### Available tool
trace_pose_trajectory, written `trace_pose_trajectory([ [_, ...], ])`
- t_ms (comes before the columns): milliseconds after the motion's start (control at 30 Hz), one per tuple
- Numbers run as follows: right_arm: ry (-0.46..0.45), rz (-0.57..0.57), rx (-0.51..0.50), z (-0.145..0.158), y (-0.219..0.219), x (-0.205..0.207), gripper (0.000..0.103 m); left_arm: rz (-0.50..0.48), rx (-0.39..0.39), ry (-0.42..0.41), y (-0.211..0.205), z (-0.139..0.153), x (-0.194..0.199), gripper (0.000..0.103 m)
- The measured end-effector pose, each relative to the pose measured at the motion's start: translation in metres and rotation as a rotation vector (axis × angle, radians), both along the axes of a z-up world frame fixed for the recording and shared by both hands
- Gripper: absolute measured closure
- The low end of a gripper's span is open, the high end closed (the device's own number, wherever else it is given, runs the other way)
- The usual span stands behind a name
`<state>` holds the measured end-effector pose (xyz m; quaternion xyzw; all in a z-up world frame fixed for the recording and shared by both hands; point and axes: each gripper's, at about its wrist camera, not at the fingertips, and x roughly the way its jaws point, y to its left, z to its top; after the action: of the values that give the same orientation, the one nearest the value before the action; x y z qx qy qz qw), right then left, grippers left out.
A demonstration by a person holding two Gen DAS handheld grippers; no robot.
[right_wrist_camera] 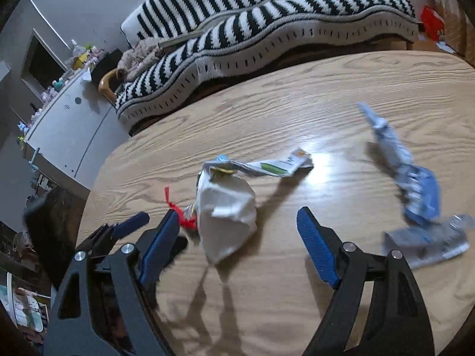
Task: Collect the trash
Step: 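Grasp the white crumpled tissue with the right tool while the left tool grasps the red plastic piece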
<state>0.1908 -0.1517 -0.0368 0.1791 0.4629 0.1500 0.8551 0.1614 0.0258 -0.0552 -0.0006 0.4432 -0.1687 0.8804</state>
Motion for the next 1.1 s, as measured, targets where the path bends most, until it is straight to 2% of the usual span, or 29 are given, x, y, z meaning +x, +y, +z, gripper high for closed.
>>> trace_pose_trajectory([
  [100,0.026,0.014,0.007,-0.013,0.006,0.009,0.024,-0.015,-0.011,0.01,0.002,-0.008,0.004,0.01],
  [267,0.053,0.05,0.005,-0.024,0.015,0.016,0.034,-0.005,-0.01,0.011,0.008,-0.013,0.009,0.01],
  [333,0.06,0.066,0.007,-0.027,0.017,0.017,0.05,0.001,-0.019,0.009,0.01,-0.014,0.011,0.01],
  [367,0.058,0.068,0.014,-0.027,0.015,0.017,0.054,0.003,-0.024,0.008,0.011,-0.015,0.012,0.01],
  [567,-0.008,0.044,-0.01,-0.009,-0.002,0.004,0.055,0.009,-0.046,-0.01,0.007,-0.01,0.015,0.01],
  [733,-0.073,0.029,-0.085,0.007,-0.015,-0.011,0.055,-0.035,-0.065,-0.035,-0.011,0.0,0.013,0.01],
  [867,-0.112,-0.02,-0.115,0.02,-0.044,-0.027,0.055,-0.059,-0.022,-0.084,-0.02,0.008,0.007,0.01],
  [967,-0.104,-0.055,-0.068,0.02,-0.069,-0.033,0.055,-0.044,-0.056,-0.055,-0.023,0.009,0.011,0.01],
  [1033,-0.099,-0.082,-0.079,0.019,-0.08,-0.035,0.055,-0.035,-0.029,-0.057,-0.032,0.009,0.013,0.01],
  [1100,-0.095,-0.106,-0.078,0.018,-0.09,-0.038,0.055,-0.022,-0.035,-0.035,-0.039,0.008,0.016,0.01],
])
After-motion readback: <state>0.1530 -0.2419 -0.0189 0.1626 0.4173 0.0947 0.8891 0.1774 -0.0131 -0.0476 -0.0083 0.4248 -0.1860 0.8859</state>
